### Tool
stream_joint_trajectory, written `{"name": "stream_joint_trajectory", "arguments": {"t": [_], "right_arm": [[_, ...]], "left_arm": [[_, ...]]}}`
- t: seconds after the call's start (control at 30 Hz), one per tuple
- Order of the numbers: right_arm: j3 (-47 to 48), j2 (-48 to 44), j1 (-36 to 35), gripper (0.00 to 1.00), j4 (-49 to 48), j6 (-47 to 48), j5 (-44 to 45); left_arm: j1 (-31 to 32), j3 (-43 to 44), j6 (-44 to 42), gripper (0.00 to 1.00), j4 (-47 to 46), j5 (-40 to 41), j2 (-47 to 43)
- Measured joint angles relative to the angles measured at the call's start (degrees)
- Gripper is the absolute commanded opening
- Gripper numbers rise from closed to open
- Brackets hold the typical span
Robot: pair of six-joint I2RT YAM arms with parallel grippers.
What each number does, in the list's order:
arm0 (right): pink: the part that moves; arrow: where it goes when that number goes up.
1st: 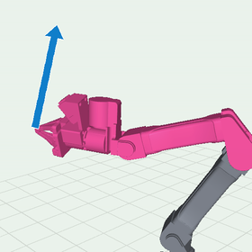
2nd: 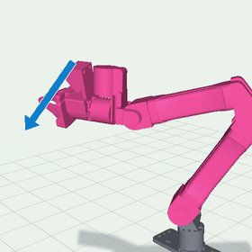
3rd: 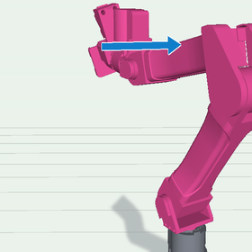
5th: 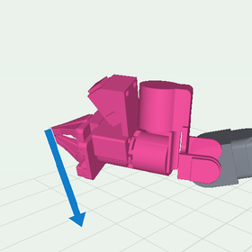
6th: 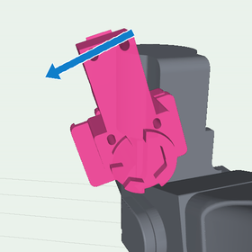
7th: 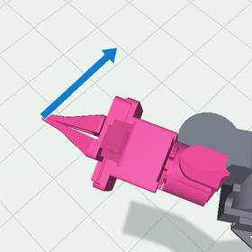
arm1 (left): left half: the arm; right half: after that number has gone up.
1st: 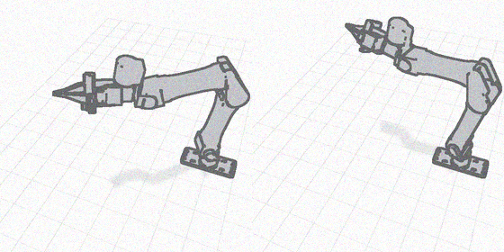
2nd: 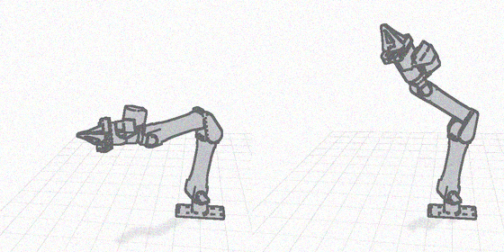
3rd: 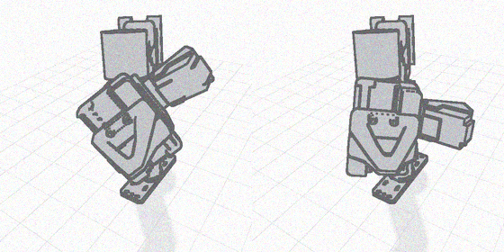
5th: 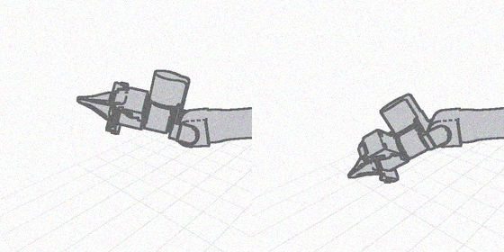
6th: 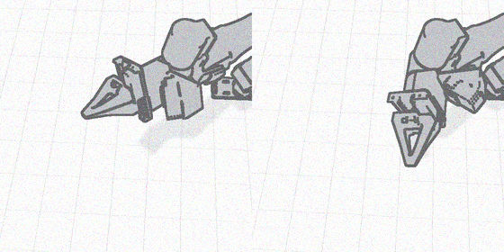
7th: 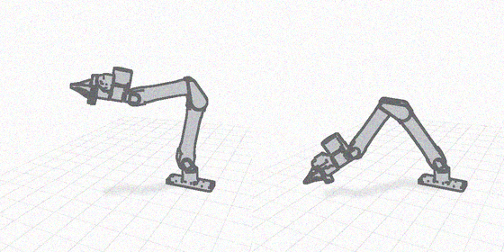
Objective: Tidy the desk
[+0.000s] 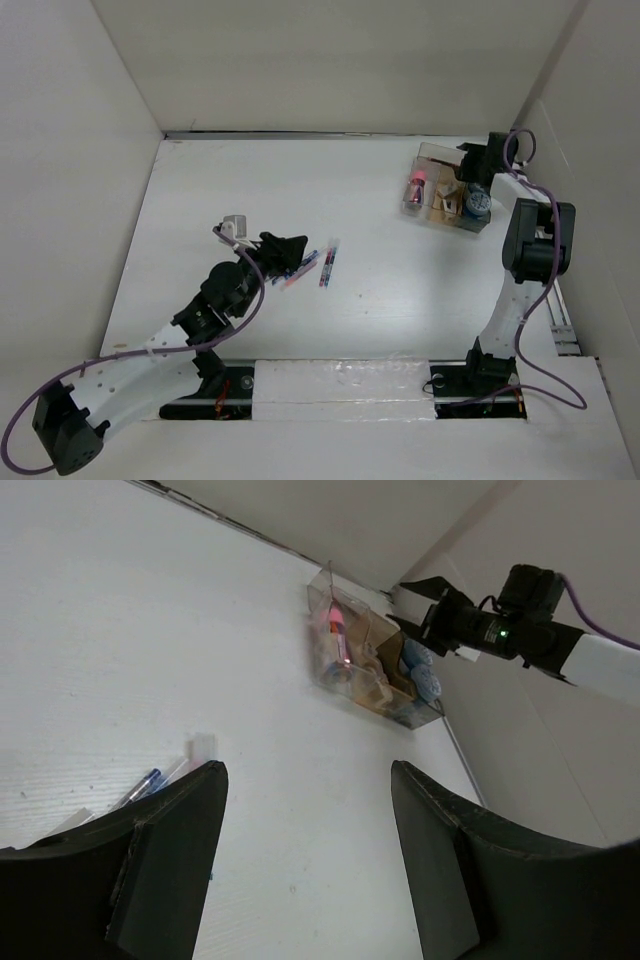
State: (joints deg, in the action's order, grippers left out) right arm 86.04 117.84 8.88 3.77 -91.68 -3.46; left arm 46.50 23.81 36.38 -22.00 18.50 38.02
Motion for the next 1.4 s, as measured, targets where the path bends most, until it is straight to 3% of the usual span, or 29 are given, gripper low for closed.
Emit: {"name": "stream_joint_trajectory", "arguments": {"t": [0.13,0.17,0.23,0.27,0.4,0.5,0.53,0.57,0.63,0.7,0.73,0.77,0.9,1.0,1.03,1.4], "right_arm": [[-3.91,-4.96,-2.51,0.29,-4.63,3.67,0.92],[-6.64,-7.54,-4.09,0.12,-7.02,5.27,1.05],[-12.35,-13.14,-8.04,0.01,-10.86,8.70,1.51],[-14.88,-15.85,-10.86,0.00,-12.35,10.91,1.81],[-23.78,-23.12,-27.32,0.00,-17.09,19.50,4.87],[-26.71,-23.65,-40.35,0.01,-14.95,25.33,7.89],[-27.47,-23.65,-44.13,0.06,-13.27,27.08,9.29],[-28.26,-23.80,-47.06,0.27,-11.82,28.55,10.62],[-30.93,-25.14,-51.41,0.43,-8.81,31.21,13.77],[-33.75,-27.69,-52.87,0.46,-4.55,33.44,16.44],[-34.67,-28.85,-52.83,0.43,-2.67,34.45,17.49],[-35.06,-29.66,-52.74,0.31,-0.96,35.36,18.60],[-33.18,-28.48,-52.92,0.22,4.02,38.12,22.34],[-28.92,-23.71,-54.66,0.29,6.54,40.39,23.34],[-27.06,-21.40,-56.00,0.41,6.97,41.64,23.39],[-21.53,-15.56,-57.55,0.39,8.87,45.97,22.99]], "left_arm": [[0.00,0.00,-0.37,0.63,-0.02,0.70,1.88],[0.00,0.00,-0.42,0.63,-0.02,0.96,2.36],[0.00,0.00,-0.52,0.63,-0.04,1.57,3.23],[0.00,0.00,-0.55,0.63,-0.04,1.88,3.54],[0.00,0.00,-0.46,0.63,-0.07,3.91,3.78],[0.00,-0.50,0.26,0.65,-0.15,6.19,2.56],[0.00,-1.01,0.61,0.65,-0.33,7.04,1.84],[0.00,-1.53,0.85,0.65,-0.42,7.69,1.14],[0.00,-2.36,1.25,0.65,-0.42,9.09,-0.09],[0.00,-2.60,1.42,0.65,-0.39,9.94,-0.72],[0.00,-2.60,1.44,0.65,-0.44,10.27,-0.87],[0.00,-2.60,1.46,0.65,-0.46,10.54,-1.01],[0.00,-2.60,1.62,0.65,-0.31,10.95,-1.03],[0.00,-2.60,1.62,0.65,-0.33,10.95,-0.98],[0.00,-2.60,1.62,0.65,-0.33,10.95,-0.94],[0.00,-2.60,1.55,0.65,-0.02,10.47,1.29]]}}
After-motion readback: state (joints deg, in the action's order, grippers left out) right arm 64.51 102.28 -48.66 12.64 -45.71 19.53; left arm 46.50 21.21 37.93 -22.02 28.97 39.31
